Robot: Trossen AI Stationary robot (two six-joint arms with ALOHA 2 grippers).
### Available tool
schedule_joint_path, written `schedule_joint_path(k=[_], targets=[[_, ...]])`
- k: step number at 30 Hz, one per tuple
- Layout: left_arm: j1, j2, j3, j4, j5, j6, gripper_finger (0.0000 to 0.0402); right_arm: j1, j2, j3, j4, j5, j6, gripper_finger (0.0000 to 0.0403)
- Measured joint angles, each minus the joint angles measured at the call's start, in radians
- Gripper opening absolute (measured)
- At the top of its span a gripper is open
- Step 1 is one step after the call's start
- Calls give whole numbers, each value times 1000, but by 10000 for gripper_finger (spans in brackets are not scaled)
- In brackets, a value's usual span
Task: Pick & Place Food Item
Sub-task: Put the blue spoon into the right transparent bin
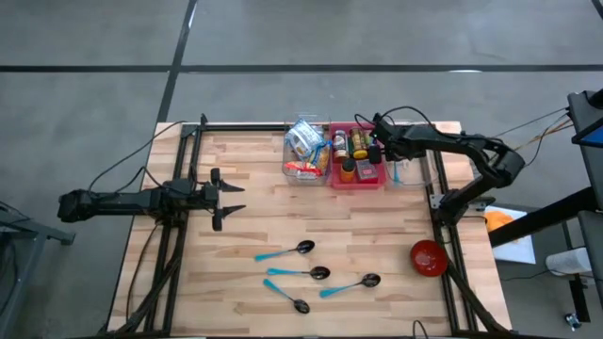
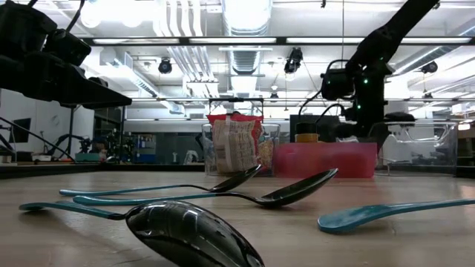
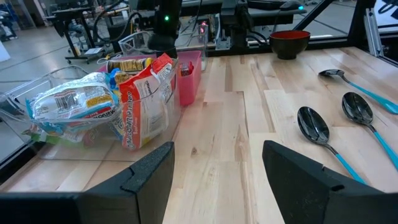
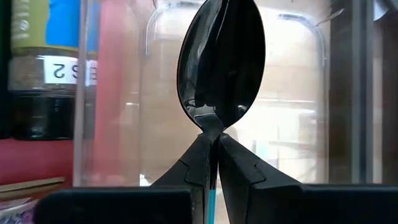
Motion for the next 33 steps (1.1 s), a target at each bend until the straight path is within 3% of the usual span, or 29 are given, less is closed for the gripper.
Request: schedule_joint_path(k=[12,22,33], targets=[[0,0,0,0,0,0,244,0,-1,0,48,0,-54,22],[0,0,0,0,0,-3,244,-17,-1,-5,47,0,-49,112],[0,0,0,0,0,-3,244,-18,-2,-2,42,1,-53,125]])
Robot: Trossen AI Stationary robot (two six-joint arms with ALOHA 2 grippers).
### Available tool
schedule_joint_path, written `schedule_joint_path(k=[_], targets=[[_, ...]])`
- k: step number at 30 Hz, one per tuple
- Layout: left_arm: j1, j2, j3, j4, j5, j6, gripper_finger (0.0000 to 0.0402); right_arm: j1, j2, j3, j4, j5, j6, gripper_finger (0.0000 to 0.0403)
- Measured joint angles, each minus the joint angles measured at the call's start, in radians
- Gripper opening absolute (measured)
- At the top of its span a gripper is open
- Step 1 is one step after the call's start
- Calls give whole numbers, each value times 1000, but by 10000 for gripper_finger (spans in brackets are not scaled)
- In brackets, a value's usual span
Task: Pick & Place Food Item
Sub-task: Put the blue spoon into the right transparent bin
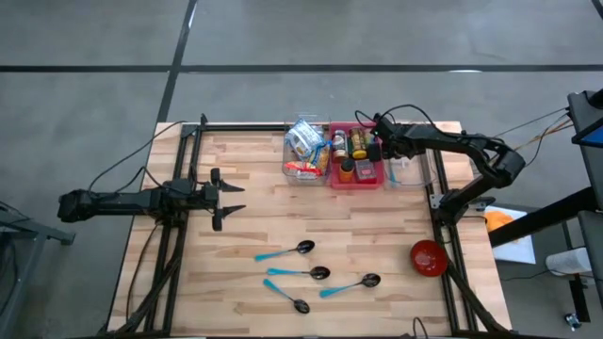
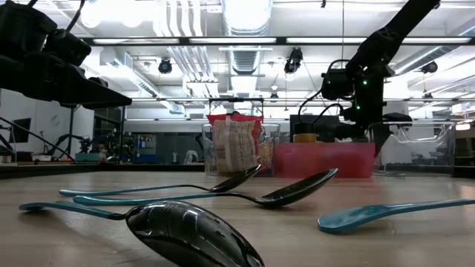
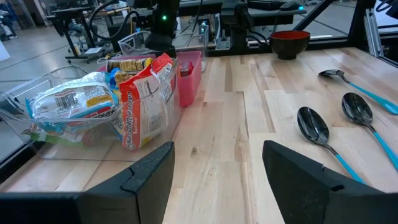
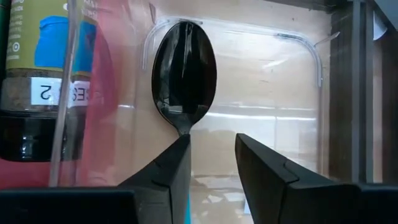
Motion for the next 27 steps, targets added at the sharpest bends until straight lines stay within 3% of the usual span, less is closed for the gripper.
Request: schedule_joint_path(k=[12,21,27], targets=[[0,0,0,0,0,0,244,6,-103,45,-2,-19,-16,125],[0,0,0,0,0,3,244,31,-290,43,-3,-128,-73,125],[0,0,0,0,0,3,244,110,-390,42,-4,-282,-93,125]])
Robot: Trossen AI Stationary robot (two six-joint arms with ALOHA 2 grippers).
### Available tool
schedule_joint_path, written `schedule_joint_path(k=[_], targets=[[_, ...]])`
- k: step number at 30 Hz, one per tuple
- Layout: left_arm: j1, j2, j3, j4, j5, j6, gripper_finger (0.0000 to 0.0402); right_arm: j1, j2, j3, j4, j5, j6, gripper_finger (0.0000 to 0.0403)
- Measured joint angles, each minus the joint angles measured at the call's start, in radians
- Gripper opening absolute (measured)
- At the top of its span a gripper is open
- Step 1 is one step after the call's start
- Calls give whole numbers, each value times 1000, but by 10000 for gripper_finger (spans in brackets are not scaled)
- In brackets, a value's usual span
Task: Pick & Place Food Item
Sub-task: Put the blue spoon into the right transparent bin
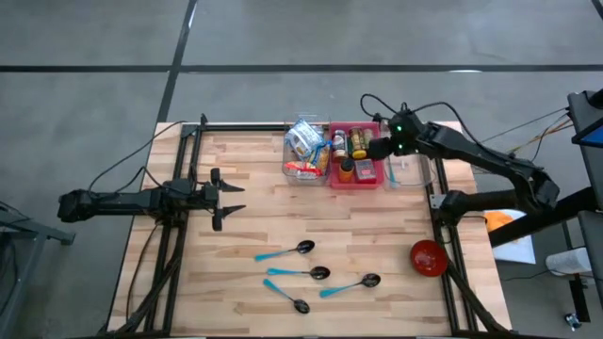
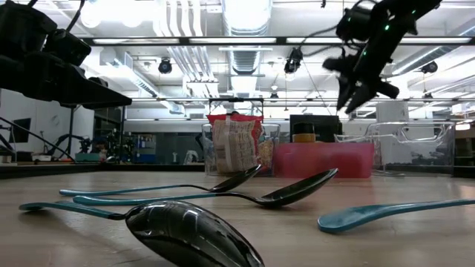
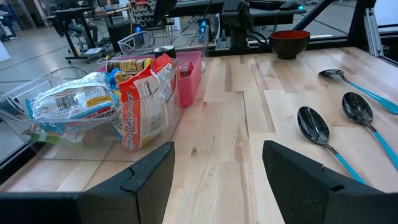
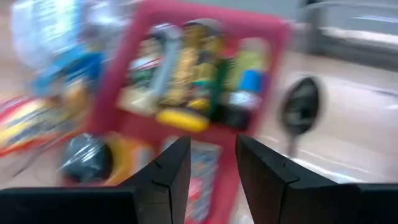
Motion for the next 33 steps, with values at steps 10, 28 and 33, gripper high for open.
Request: schedule_joint_path(k=[10,28,33], targets=[[0,0,0,0,0,0,244,321,-42,-2,1,-65,-33,125],[0,0,0,0,0,-3,244,1035,194,-15,89,160,31,125],[0,0,0,0,0,-3,244,1101,269,-15,137,112,30,125]])
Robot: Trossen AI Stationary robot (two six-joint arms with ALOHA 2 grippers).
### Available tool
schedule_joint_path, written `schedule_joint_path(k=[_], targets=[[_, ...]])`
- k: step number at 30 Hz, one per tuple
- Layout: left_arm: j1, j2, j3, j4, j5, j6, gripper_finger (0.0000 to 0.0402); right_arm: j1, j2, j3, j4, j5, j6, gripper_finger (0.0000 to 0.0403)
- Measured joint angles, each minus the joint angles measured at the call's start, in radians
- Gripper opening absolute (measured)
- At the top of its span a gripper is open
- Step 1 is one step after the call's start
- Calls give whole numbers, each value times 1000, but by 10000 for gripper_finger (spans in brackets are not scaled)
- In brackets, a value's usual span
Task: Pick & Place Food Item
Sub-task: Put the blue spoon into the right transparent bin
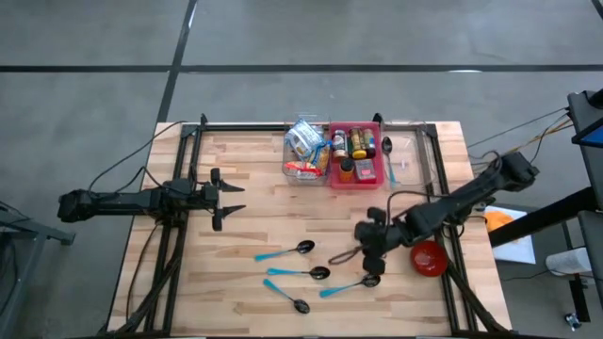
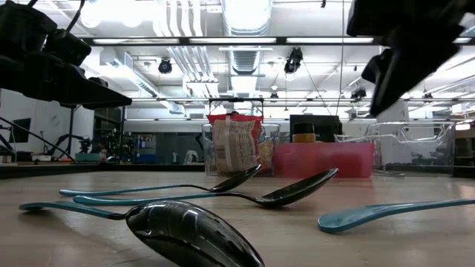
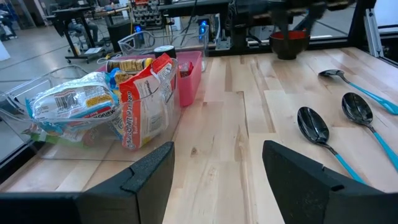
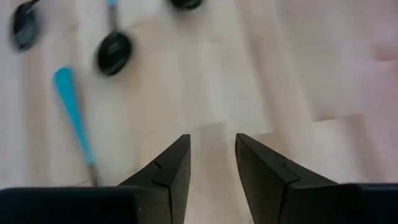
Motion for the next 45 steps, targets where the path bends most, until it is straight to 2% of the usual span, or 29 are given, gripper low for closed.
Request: schedule_joint_path(k=[5,8,18,23,27,37,45], targets=[[0,0,0,0,0,0,244,43,74,0,103,-166,-11,125],[0,0,0,0,0,0,244,70,115,0,155,-223,-11,125],[0,0,0,0,0,1,244,131,203,1,293,-223,-3,125],[0,0,0,0,0,3,244,147,251,21,307,-219,58,125],[0,0,0,0,0,3,244,172,292,69,264,-203,74,125],[0,0,0,0,0,3,244,226,408,232,-10,-96,70,125],[0,0,0,0,0,2,244,230,473,280,-48,-96,65,125]])
